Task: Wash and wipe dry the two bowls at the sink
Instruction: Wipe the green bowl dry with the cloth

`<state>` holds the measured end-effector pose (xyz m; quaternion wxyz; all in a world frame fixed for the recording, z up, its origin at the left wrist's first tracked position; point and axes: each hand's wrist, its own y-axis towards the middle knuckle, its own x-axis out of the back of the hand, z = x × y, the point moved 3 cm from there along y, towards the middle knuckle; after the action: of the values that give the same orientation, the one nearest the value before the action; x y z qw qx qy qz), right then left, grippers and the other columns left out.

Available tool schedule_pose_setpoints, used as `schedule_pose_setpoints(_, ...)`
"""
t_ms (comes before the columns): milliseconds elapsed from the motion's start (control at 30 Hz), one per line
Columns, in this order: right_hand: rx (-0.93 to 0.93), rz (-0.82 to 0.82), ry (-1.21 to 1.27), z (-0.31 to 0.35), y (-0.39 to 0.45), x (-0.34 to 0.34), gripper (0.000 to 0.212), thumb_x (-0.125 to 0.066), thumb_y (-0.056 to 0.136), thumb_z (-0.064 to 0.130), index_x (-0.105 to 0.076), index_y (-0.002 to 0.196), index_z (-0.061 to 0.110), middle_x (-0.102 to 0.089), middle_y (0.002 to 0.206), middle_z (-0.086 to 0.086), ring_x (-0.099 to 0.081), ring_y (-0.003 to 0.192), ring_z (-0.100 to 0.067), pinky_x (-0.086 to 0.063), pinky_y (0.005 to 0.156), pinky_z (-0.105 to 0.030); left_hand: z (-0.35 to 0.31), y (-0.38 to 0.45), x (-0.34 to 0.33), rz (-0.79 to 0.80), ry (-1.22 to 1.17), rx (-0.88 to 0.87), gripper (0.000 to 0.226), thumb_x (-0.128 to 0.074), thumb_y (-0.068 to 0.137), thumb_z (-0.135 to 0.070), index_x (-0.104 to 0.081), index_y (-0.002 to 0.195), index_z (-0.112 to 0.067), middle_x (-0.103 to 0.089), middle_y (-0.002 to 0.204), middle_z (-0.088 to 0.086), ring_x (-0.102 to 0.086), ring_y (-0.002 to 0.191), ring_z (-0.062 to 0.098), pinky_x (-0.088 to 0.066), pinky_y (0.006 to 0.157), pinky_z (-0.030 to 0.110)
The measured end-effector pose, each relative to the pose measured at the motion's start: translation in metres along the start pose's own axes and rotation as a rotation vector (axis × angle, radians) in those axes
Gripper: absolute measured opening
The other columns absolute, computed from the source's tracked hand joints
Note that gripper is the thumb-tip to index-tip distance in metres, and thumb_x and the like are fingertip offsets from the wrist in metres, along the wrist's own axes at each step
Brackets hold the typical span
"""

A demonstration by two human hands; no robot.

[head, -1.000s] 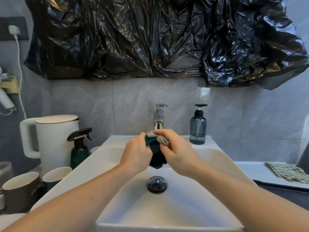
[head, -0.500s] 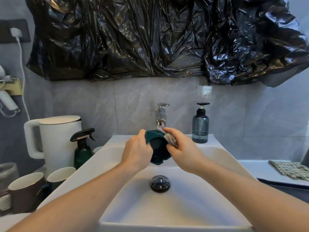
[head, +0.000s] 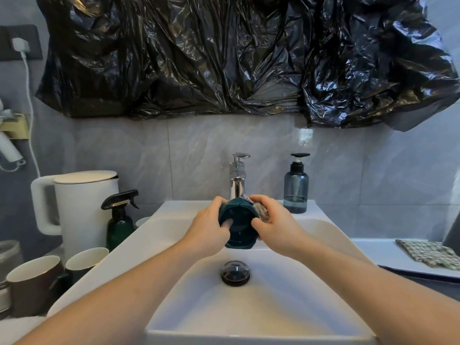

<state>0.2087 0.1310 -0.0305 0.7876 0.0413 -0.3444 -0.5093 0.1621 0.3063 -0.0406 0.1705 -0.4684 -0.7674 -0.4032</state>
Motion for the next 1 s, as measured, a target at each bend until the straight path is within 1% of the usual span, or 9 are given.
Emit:
schedule_pose_setpoints(100, 0.061, 0.021, -0.100, 0.004, -0.002, -0.003, 0.054, -0.057, 0.098, 0.005, -0.049, 0.145, 0.030, -0.048, 0.136, 0.008, -0.053, 0.119, -0.013, -0.051, 0.082, -0.012, 0.001, -0.001, -0.004, 0.046, -0.009, 0.048, 0.033, -0.065, 0.092, -0.010, -0.063, 0.116, -0.033, -0.070, 0.106, -0.006, -0.069, 0.098, 0.024, -0.065, 0.081, 0.050)
schedule_pose_setpoints(167, 0.102, 0.032, -0.134, 0.008, -0.003, -0.005, 0.056, -0.055, 0.098, 0.003, -0.048, 0.146, 0.031, -0.044, 0.136, 0.012, -0.050, 0.121, -0.011, -0.048, 0.079, -0.008, 0.003, 0.000, -0.004, 0.038, -0.011, 0.068, 0.035, -0.065, 0.089, -0.010, -0.063, 0.115, -0.034, -0.070, 0.105, -0.006, -0.069, 0.094, 0.024, -0.065, 0.077, 0.050)
schedule_pose_setpoints(333, 0.254, 0.095, -0.139, 0.022, -0.006, -0.016, 0.062, -0.051, 0.091, 0.002, -0.045, 0.147, 0.026, -0.035, 0.149, 0.017, -0.043, 0.133, -0.005, -0.042, 0.110, -0.022, 0.001, 0.002, 0.004, -0.055, 0.050, 0.066, 0.038, -0.061, 0.088, -0.003, -0.062, 0.119, -0.025, -0.070, 0.110, 0.000, -0.065, 0.101, 0.026, -0.057, 0.083, 0.040)
schedule_pose_setpoints(400, 0.266, 0.085, -0.140, 0.023, -0.003, -0.018, 0.061, -0.047, 0.092, 0.003, -0.044, 0.149, 0.024, -0.037, 0.150, 0.013, -0.043, 0.133, -0.006, -0.038, 0.113, -0.025, -0.003, 0.001, 0.006, -0.072, 0.087, 0.051, 0.045, -0.055, 0.084, 0.001, -0.063, 0.123, -0.020, -0.072, 0.112, 0.004, -0.064, 0.103, 0.030, -0.054, 0.084, 0.039)
schedule_pose_setpoints(567, 0.040, 0.093, -0.052, 0.005, 0.003, -0.009, 0.047, -0.042, 0.104, 0.014, -0.040, 0.149, 0.028, -0.052, 0.137, -0.005, -0.057, 0.101, -0.015, -0.048, 0.079, -0.026, -0.007, 0.001, 0.005, -0.114, 0.128, 0.040, 0.026, -0.055, 0.090, 0.000, -0.062, 0.107, -0.018, -0.070, 0.097, 0.005, -0.063, 0.091, 0.030, -0.058, 0.080, 0.047)
schedule_pose_setpoints(733, 0.260, 0.021, -0.109, 0.022, -0.005, -0.011, 0.050, -0.045, 0.101, 0.005, -0.046, 0.146, 0.025, -0.045, 0.141, 0.011, -0.048, 0.125, -0.004, -0.038, 0.106, -0.019, -0.014, -0.001, 0.005, -0.128, 0.140, 0.013, 0.035, -0.053, 0.085, 0.002, -0.062, 0.113, -0.016, -0.070, 0.106, 0.004, -0.058, 0.092, 0.027, -0.047, 0.077, 0.037)
schedule_pose_setpoints(800, 0.231, 0.010, -0.099, 0.018, -0.002, -0.008, 0.047, -0.044, 0.103, 0.009, -0.045, 0.147, 0.026, -0.047, 0.138, 0.009, -0.051, 0.119, -0.005, -0.043, 0.102, -0.024, -0.014, -0.001, 0.008, -0.150, 0.120, 0.005, 0.034, -0.053, 0.083, 0.003, -0.063, 0.109, -0.016, -0.071, 0.103, 0.004, -0.060, 0.093, 0.029, -0.047, 0.077, 0.038)
schedule_pose_setpoints(933, -0.051, 0.152, 0.083, 0.006, -0.002, -0.007, 0.035, -0.038, 0.109, 0.013, -0.040, 0.141, 0.026, -0.061, 0.100, 0.000, -0.057, 0.084, -0.012, -0.047, 0.066, -0.019, -0.011, 0.002, 0.012, -0.232, 0.044, 0.041, 0.025, -0.056, 0.089, 0.002, -0.060, 0.103, -0.018, -0.070, 0.100, 0.004, -0.060, 0.091, 0.029, -0.054, 0.079, 0.041)
schedule_pose_setpoints(1000, 0.008, 0.091, 0.078, 0.008, -0.002, -0.007, 0.044, -0.039, 0.107, 0.005, -0.039, 0.147, 0.022, -0.059, 0.115, 0.003, -0.056, 0.097, -0.009, -0.046, 0.079, -0.015, -0.013, 0.002, 0.012, -0.223, 0.032, 0.040, 0.024, -0.056, 0.090, 0.001, -0.060, 0.105, -0.017, -0.070, 0.101, 0.005, -0.062, 0.094, 0.031, -0.058, 0.082, 0.046)
